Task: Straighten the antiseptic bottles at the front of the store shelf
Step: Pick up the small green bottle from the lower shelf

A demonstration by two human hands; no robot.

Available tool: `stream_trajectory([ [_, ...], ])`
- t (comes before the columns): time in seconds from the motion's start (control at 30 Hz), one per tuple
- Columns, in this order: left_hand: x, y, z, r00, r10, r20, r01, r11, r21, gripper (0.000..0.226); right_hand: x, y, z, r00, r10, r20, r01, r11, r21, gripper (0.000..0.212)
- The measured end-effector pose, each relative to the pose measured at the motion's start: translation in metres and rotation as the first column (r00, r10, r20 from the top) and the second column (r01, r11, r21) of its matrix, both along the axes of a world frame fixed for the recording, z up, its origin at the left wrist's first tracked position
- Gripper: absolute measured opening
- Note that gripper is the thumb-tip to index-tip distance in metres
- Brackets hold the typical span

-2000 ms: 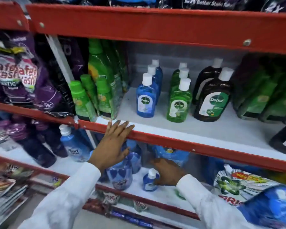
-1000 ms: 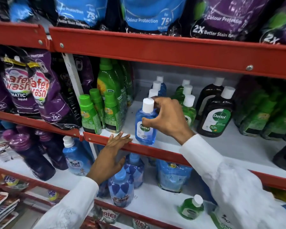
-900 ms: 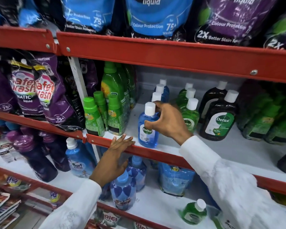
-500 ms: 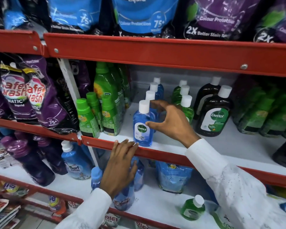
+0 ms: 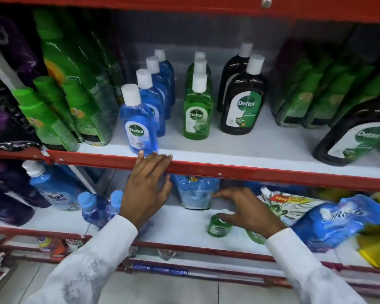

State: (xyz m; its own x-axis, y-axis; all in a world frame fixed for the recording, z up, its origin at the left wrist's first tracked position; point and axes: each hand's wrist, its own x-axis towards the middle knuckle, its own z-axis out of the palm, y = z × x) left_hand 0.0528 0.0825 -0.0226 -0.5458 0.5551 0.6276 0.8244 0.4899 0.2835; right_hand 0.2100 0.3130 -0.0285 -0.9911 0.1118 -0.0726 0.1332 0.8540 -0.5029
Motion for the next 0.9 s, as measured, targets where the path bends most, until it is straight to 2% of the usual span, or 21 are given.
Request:
stream_trajectory([
  [0.07,0.000,0.000,0.000,1.000,-0.002,0.016,0.002,1.000,-0.005,0.047,-0.001,0.003,-0.024,0.988,-0.039,0.150,0.026,0.996,0.086,0.062],
  [0.13,0.002,0.001,0.000,0.999,0.010,0.033,-0.010,1.000,-0.009,0.047,-0.003,0.002,-0.046,0.972,-0.061,0.226,0.031,0.991,0.133,0.062],
  [0.2,0.005,0.002,0.000,0.999,0.029,0.040,-0.029,1.000,-0.005,0.047,-0.005,0.002,-0.060,0.971,-0.069,0.231,0.034,0.988,0.154,0.054],
  [0.3,0.008,0.004,0.002,0.997,0.043,0.062,-0.044,0.999,0.014,0.046,-0.007,0.007,-0.070,0.978,-0.086,0.189,0.068,0.993,0.100,0.043],
  [0.4,0.009,0.004,0.003,0.995,0.056,0.079,-0.058,0.998,0.030,0.045,-0.006,0.006,-0.059,0.985,-0.107,0.133,0.095,0.991,0.090,0.042],
  [0.53,0.011,0.005,0.004,0.995,0.059,0.078,-0.063,0.997,0.050,0.044,-0.002,-0.004,-0.009,0.993,-0.120,-0.002,0.120,0.989,0.090,0.054],
  [0.67,0.011,0.006,0.004,0.992,0.076,0.099,-0.082,0.995,0.052,0.045,0.005,-0.021,0.079,0.965,-0.119,-0.232,0.115,0.993,-0.030,0.054],
  [0.77,0.010,0.005,0.002,0.989,0.073,0.126,-0.079,0.996,0.041,0.048,0.003,-0.032,0.140,0.888,-0.147,-0.436,0.095,0.986,-0.139,0.053],
  [0.83,0.010,0.005,0.003,0.990,0.071,0.123,-0.075,0.997,0.030,0.048,-0.008,-0.036,0.170,0.817,-0.143,-0.559,0.083,0.988,-0.132,0.052],
  [0.9,0.011,0.005,0.006,0.991,0.067,0.116,-0.071,0.997,0.031,0.047,-0.025,-0.038,0.192,0.780,-0.133,-0.611,0.087,0.991,-0.106,0.052],
])
